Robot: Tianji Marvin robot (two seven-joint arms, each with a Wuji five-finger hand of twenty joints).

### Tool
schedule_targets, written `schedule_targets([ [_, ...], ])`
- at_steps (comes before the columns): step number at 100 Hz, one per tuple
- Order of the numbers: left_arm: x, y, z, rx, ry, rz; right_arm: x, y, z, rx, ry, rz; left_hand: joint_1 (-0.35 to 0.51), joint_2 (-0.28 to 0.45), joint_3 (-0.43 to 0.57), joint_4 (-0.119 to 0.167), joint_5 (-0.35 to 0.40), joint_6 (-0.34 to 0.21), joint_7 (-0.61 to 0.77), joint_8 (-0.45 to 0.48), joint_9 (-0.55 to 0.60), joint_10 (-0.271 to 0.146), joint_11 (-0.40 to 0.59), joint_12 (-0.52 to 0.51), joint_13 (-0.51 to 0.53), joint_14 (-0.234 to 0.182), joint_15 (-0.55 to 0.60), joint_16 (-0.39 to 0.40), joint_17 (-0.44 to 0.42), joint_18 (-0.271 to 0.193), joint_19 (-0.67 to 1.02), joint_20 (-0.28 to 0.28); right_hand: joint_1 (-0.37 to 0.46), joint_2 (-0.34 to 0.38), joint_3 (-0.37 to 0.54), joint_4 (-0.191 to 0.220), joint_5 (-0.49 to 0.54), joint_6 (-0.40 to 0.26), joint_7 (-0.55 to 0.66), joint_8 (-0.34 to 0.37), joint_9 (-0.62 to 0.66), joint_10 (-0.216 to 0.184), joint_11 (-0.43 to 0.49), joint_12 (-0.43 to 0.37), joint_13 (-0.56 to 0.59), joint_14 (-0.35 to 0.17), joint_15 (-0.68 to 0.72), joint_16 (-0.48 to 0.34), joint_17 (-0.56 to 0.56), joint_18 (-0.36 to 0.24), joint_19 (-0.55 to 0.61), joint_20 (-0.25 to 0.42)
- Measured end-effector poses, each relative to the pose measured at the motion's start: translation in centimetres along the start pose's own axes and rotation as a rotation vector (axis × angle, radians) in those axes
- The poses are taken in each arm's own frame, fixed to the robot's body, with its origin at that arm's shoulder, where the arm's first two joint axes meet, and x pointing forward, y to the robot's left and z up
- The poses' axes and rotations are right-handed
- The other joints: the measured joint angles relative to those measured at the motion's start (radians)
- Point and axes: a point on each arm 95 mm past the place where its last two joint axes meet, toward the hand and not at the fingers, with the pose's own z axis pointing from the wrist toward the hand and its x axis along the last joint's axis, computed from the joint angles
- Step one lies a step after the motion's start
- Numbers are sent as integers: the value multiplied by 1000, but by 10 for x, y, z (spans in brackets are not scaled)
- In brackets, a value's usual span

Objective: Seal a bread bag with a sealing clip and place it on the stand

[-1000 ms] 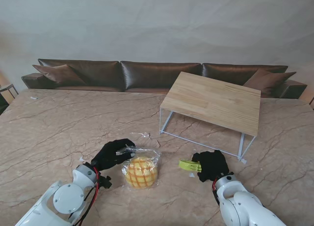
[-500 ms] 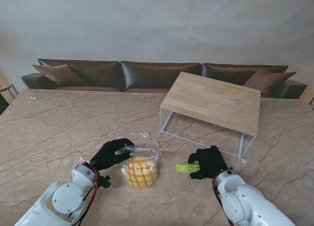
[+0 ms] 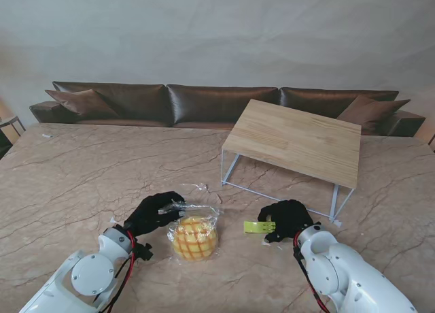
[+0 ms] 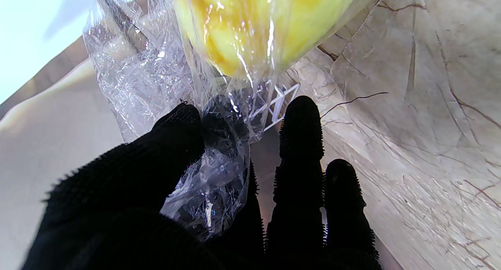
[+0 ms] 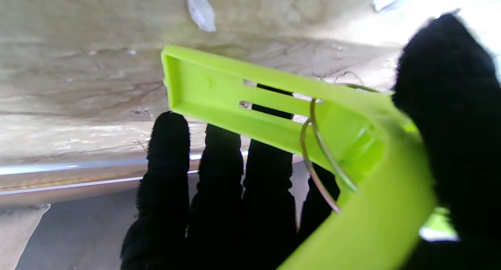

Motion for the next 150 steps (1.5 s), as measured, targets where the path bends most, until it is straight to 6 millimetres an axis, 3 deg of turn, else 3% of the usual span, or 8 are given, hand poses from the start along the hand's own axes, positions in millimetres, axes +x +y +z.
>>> schedule_targets([
  [26, -1, 1, 0, -3, -1, -2, -3, 0, 11, 3, 32, 64, 0, 0, 0, 0, 0, 0, 0, 0, 0, 0, 0, 0, 0, 0, 0, 0, 0, 1, 0, 0, 61, -61, 25, 18, 24, 0, 0, 99, 4, -14, 52, 155, -3, -32, 90, 266, 78, 67, 22, 12],
  [30, -1, 1, 0, -3, -1, -2, -3, -2, 13, 17, 47, 84, 0, 0, 0, 0, 0, 0, 0, 0, 0, 0, 0, 0, 0, 0, 0, 0, 0, 1, 0, 0, 61, -57, 25, 36, 26, 1, 0, 116, 6, -17, 103, 199, 237, -43, 337, 342, 81, 102, 20, 35],
  [35, -2, 1, 0, -3, -2, -2, -2, -10, 14, 43, 62, 100, 0, 0, 0, 0, 0, 0, 0, 0, 0, 0, 0, 3, 0, 0, 0, 0, 0, 1, 0, 0, 59, -57, 25, 60, 36, 23, 0, 126, 31, -19, 188, 251, 280, -47, 487, 430, 107, 149, 130, 110],
  [70, -3, 2, 0, -10, -5, -2, -1, -13, 22, 84, 114, 88, 0, 0, 0, 0, 0, -4, 0, 0, 0, 0, -1, 12, 0, 0, 0, 0, 0, 3, 0, 0, 56, -57, 25, 83, 63, 91, 0, 141, 88, -2, 231, 364, 287, -21, 763, 293, 261, 218, 176, 173],
  [80, -3, 2, 0, -10, -6, -2, 0, -13, 26, 96, 122, 85, 0, 0, 0, 0, 0, -5, 0, 0, 0, 0, -1, 12, 0, 0, 0, 0, 0, 3, 0, 0, 55, -57, 25, 84, 72, 105, 0, 222, 93, 2, 272, 389, 297, 2, 835, 289, 310, 235, 222, 199],
  [96, -3, 2, 0, -11, -5, -1, -1, -14, 35, 115, 132, 117, 0, 0, -1, 0, 0, -5, 0, 0, 0, 0, -1, 12, 0, 0, 0, 0, 0, 3, 0, 0, 54, -47, 35, 199, 84, 139, 0, 336, 134, 5, 316, 462, 328, 9, 951, 289, 432, 253, 356, 209],
  [108, -4, 2, 0, -12, -6, -1, -2, -16, 41, 108, 147, 138, 0, 0, -1, 0, 0, -5, 0, 0, 0, 0, -1, 13, 0, 0, 0, 0, 0, 4, 0, 0, 53, -48, 35, 201, 95, 145, 0, 377, 162, 7, 343, 505, 352, 9, 1019, 291, 519, 253, 422, 261],
  [150, -4, 4, 1, -25, -7, 4, -4, -20, 40, 95, 173, 241, 0, 0, -2, 0, 0, -5, 0, 0, 0, -1, -1, 13, 0, 0, 0, 0, 0, 4, 0, 0, 67, 3, 21, 249, 98, 239, -18, 391, 163, 58, 444, 546, 356, 37, 1097, 547, 554, 294, 607, 338],
])
